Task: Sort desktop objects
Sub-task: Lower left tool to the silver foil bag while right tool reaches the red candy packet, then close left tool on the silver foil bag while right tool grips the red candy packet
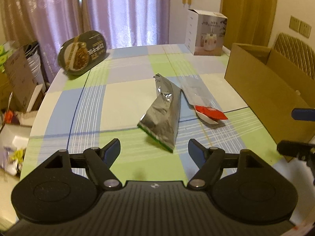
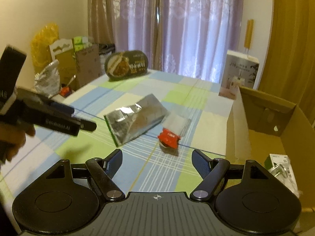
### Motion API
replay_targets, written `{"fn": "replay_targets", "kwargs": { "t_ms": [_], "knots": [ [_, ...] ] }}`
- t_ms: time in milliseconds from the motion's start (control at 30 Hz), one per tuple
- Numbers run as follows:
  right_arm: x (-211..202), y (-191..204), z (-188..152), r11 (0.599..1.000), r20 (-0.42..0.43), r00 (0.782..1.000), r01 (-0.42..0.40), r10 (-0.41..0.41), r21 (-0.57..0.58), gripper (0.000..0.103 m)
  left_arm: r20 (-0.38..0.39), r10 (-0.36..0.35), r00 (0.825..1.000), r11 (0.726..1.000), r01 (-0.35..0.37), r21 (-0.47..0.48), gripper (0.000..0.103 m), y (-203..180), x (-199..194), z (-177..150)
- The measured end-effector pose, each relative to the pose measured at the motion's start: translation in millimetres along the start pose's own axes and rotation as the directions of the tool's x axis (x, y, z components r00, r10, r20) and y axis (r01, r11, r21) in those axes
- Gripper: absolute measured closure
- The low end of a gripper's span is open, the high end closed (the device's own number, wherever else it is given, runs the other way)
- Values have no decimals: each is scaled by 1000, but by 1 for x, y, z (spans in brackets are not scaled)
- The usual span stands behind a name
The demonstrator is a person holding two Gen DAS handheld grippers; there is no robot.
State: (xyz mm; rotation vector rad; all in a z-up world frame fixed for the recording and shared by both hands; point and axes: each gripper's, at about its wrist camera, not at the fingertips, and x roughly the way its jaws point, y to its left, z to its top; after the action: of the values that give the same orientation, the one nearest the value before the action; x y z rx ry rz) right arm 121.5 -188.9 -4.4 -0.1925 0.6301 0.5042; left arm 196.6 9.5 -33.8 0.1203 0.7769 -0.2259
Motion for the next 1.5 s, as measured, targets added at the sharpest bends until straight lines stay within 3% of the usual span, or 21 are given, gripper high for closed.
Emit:
{"fn": "replay_targets", "kwargs": {
  "t_ms": [433,933,1167,1500],
  "knots": [
    [86,-32,26,990,-74,997,-9,20,143,29,-65,-78,995,992,84,93,29,6,78,46],
    [162,-60,28,940,-156,987,10,47,342,39,-52,-144,988,984,148,94,29,2,112,55],
    [170,-66,22,924,-158,986,5,60,382,61,-67,-146,987,986,151,73,29,10,117,52],
    [147,-59,21,936,-127,991,0,48,353,63,-72,-167,983,982,172,73,29,7,121,50]
  ]
}}
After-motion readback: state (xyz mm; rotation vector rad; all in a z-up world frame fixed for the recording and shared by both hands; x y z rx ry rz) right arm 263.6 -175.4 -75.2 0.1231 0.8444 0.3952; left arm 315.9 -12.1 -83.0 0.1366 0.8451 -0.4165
